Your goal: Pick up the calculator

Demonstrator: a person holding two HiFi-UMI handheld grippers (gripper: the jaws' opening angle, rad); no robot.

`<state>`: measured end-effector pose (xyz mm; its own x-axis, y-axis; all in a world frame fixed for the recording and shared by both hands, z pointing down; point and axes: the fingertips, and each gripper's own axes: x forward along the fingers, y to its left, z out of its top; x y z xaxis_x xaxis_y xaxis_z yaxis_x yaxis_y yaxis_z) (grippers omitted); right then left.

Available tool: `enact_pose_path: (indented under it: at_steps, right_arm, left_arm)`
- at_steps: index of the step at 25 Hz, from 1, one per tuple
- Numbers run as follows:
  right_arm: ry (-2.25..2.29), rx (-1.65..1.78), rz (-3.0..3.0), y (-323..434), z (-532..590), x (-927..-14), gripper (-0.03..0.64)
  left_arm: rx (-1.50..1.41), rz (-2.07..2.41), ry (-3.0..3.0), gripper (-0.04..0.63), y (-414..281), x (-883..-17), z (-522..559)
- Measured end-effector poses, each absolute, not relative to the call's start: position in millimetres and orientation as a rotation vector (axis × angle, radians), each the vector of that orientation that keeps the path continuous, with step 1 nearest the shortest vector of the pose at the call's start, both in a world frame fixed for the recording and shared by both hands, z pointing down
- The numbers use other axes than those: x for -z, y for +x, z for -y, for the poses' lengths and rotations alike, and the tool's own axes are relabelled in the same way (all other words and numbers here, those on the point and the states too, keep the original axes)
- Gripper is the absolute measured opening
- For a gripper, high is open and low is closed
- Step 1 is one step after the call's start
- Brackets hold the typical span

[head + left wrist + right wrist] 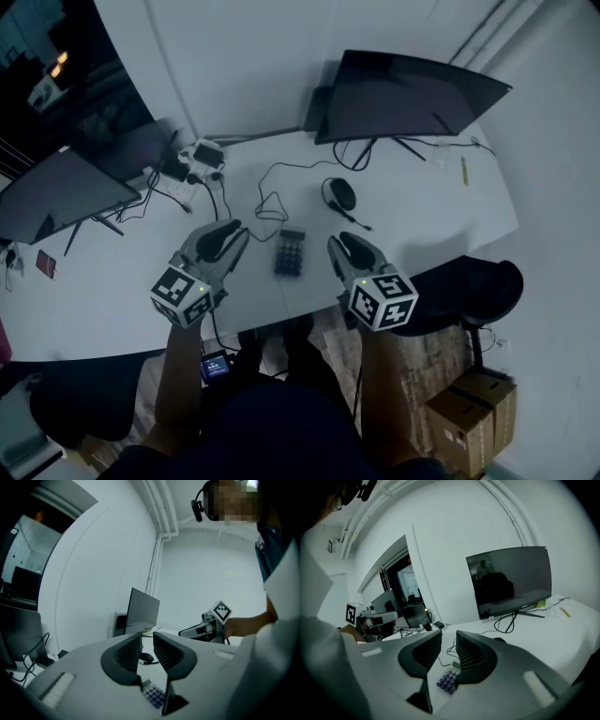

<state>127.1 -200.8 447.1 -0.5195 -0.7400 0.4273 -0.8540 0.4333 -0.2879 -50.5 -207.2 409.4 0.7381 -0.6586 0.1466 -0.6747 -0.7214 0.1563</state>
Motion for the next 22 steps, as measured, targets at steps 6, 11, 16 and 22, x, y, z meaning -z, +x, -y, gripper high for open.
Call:
enact_pose_path:
  at_steps: [6, 11, 16, 22]
  right_arm:
    - [1.324, -0.823, 2.431, 127, 212, -493, 0.098]
    - [1.272, -0.916, 2.409, 122, 216, -531, 0.1]
    - [1.238, -0.999, 2.387, 118, 218, -564, 0.1]
    - [1.2, -1.112, 2.348, 111, 219, -605, 0.1]
  left_arm:
    - [-0.177, 1.065, 2.653, 0.075, -41, -454, 219]
    - [-0.217, 1.057, 2.588, 0.075, -36, -489, 225]
    - [-0.272, 1.039, 2.537, 0.077, -31, -527, 228]
    - [-0.304, 1.012, 2.467, 0.08, -24, -568, 232]
